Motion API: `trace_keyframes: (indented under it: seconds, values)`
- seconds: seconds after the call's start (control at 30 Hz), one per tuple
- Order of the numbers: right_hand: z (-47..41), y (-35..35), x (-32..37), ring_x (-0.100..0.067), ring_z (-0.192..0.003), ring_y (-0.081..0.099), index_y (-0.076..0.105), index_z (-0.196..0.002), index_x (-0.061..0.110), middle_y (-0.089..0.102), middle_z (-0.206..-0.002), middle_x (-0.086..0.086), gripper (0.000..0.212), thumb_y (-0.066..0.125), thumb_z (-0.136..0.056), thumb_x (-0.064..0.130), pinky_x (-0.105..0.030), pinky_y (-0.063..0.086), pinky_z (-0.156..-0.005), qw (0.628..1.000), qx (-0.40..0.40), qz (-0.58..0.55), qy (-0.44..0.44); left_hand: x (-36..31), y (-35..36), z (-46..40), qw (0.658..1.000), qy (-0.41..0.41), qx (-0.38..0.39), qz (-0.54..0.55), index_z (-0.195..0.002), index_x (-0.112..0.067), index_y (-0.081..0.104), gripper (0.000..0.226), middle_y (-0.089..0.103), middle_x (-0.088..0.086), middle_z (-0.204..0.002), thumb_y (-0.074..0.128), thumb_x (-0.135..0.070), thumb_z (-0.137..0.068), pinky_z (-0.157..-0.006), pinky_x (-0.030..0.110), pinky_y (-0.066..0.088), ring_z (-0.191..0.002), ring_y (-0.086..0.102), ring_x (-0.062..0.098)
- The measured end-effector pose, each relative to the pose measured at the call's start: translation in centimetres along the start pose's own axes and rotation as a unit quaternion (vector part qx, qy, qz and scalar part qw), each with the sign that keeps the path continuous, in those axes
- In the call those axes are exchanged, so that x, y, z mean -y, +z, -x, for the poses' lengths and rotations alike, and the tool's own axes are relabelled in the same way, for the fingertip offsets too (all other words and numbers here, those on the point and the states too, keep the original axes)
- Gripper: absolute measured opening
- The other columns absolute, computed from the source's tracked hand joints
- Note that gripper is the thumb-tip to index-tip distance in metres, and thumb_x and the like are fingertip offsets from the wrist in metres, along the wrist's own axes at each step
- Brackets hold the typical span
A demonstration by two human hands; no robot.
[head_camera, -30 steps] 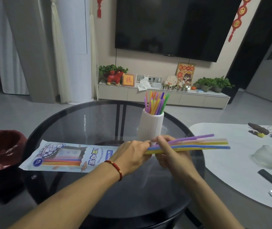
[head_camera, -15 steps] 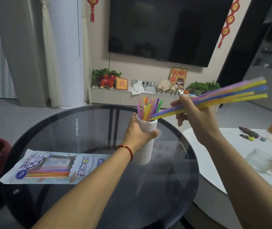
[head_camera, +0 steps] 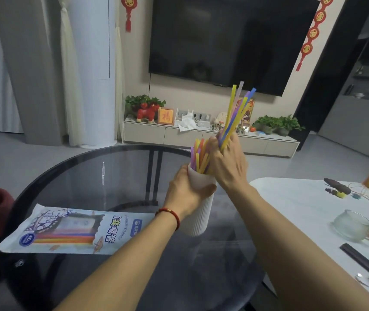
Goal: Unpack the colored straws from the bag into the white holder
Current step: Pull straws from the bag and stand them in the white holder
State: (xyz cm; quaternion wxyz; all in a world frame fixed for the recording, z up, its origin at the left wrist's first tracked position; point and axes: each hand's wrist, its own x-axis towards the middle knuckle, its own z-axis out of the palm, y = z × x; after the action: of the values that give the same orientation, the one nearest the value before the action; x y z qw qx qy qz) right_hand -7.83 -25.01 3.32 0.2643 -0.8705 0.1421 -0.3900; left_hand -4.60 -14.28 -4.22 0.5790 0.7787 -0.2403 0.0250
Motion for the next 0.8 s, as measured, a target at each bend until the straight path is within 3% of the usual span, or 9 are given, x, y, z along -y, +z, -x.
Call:
trace_keyframes:
  seconds: [0.13,0.23,0.3,0.4,0.47,0.53,0.63,0.7,0.8]
  values:
    - [-0.4,0.0,0.8,-0.019,-0.088,0.041,0.052,-0.098,0.005,0.049,-0.101,-0.013,0.023,0.052,-0.101,0.028,-0.030,0.039,-0.074,0.999,0.006,-0.052,-0.008,-0.1,-0.7,-0.1,1.000,0.001,0.004,0.012,-0.107,-0.042,0.047,0.057,0.062,-0.012,-0.098,0.076,-0.062,-0.062,-0.058,0.022,0.044,-0.084,0.061,0.005]
    - [-0.8,-0.9,1.4,-0.029,-0.093,0.057,0.051,-0.105,0.008,0.058,-0.104,-0.018,0.026,0.066,-0.093,0.026,-0.035,0.052,-0.075,0.989,-0.033,-0.143,0.008,0.2,-0.8,-0.2,1.000,0.005,0.014,0.010,-0.111,-0.041,0.044,0.060,0.061,-0.010,-0.102,0.076,-0.063,-0.065,-0.058,0.021,0.042,-0.084,0.057,0.002]
    - [-1.0,-1.5,1.6,-0.028,-0.094,0.066,0.046,-0.117,0.014,0.064,-0.107,-0.017,0.042,0.075,-0.090,0.030,-0.035,0.060,-0.079,0.980,-0.043,-0.195,0.020,0.5,-0.7,-0.2,1.000,0.011,0.023,0.016,-0.114,-0.039,0.043,0.061,0.061,-0.007,-0.108,0.078,-0.061,-0.070,-0.061,0.023,0.044,-0.087,0.058,0.005]
    - [-1.6,-2.1,2.2,-0.009,-0.090,0.064,0.034,-0.144,0.018,0.060,-0.115,-0.007,0.080,0.083,-0.086,0.040,-0.012,0.057,-0.073,0.975,-0.080,-0.206,-0.025,0.6,-0.7,-0.1,0.999,0.023,0.031,0.017,-0.118,-0.037,0.042,0.063,0.060,-0.006,-0.109,0.077,-0.061,-0.071,-0.060,0.020,0.043,-0.087,0.057,0.004]
    - [-1.9,-2.2,2.7,-0.011,-0.086,0.067,0.023,-0.155,0.018,0.060,-0.118,-0.008,0.090,0.079,-0.089,0.042,-0.011,0.056,-0.068,0.972,-0.109,-0.195,-0.065,0.3,-0.7,0.0,0.999,0.018,0.030,0.020,-0.120,-0.037,0.043,0.066,0.060,-0.008,-0.108,0.074,-0.063,-0.067,-0.058,0.019,0.041,-0.085,0.057,0.003]
    - [-2.1,-1.9,2.9,-0.021,-0.080,0.071,0.020,-0.159,0.011,0.066,-0.113,-0.012,0.077,0.065,-0.101,0.034,-0.017,0.056,-0.066,0.973,-0.119,-0.177,-0.085,-0.1,-0.7,0.2,0.999,0.018,0.026,0.021,-0.117,-0.040,0.042,0.065,0.059,-0.012,-0.102,0.071,-0.064,-0.064,-0.057,0.018,0.040,-0.083,0.057,0.003]
    - [-1.2,-1.3,2.7,-0.025,-0.073,0.072,0.035,-0.153,0.012,0.073,-0.099,-0.013,0.043,0.044,-0.111,0.017,-0.005,0.045,-0.053,0.985,-0.086,-0.125,-0.083,-0.4,-0.9,0.4,0.999,0.011,0.022,0.023,-0.110,-0.046,0.040,0.066,0.056,-0.020,-0.092,0.066,-0.071,-0.056,-0.056,0.019,0.040,-0.081,0.056,0.000]
    - [-0.4,-1.0,2.2,-0.029,-0.083,0.075,0.046,-0.143,0.008,0.074,-0.112,-0.015,0.033,0.043,-0.111,0.012,-0.006,0.046,-0.056,0.990,-0.065,-0.101,-0.080,-0.3,-1.0,0.3,0.999,0.003,0.026,0.026,-0.110,-0.046,0.040,0.066,0.054,-0.022,-0.091,0.067,-0.071,-0.055,-0.056,0.020,0.039,-0.081,0.054,-0.001]
    - [0.1,-1.3,2.3,-0.028,-0.114,0.069,0.046,-0.146,0.009,0.060,-0.142,-0.016,0.042,0.050,-0.105,0.008,-0.031,0.063,-0.078,0.989,-0.045,-0.110,-0.088,0.0,-1.1,0.1,0.999,0.001,0.035,0.017,-0.116,-0.039,0.042,0.066,0.053,-0.021,-0.092,0.074,-0.062,-0.063,-0.056,0.019,0.039,-0.081,0.054,0.000]
